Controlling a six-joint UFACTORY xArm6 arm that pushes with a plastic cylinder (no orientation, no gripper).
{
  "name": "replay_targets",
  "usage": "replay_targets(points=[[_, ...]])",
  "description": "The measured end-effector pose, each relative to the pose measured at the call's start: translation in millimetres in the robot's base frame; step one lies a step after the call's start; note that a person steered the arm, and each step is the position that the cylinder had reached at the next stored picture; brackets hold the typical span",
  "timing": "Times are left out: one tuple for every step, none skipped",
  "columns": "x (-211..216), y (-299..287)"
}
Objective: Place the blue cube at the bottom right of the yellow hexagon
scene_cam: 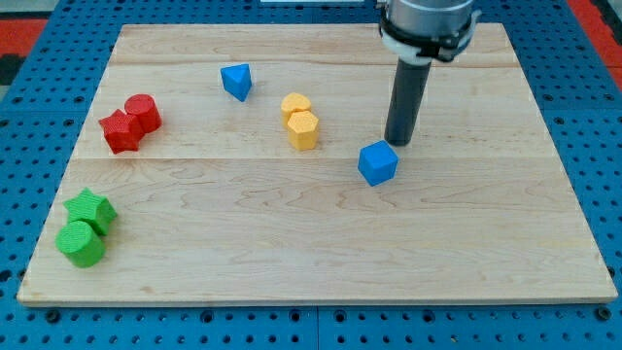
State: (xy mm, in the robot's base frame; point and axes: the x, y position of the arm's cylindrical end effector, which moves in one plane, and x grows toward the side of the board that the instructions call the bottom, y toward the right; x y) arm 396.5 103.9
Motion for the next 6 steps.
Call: replay_targets(points=[[17, -41], [51, -16], [68, -8], [64, -131], [104, -118], [106, -27]])
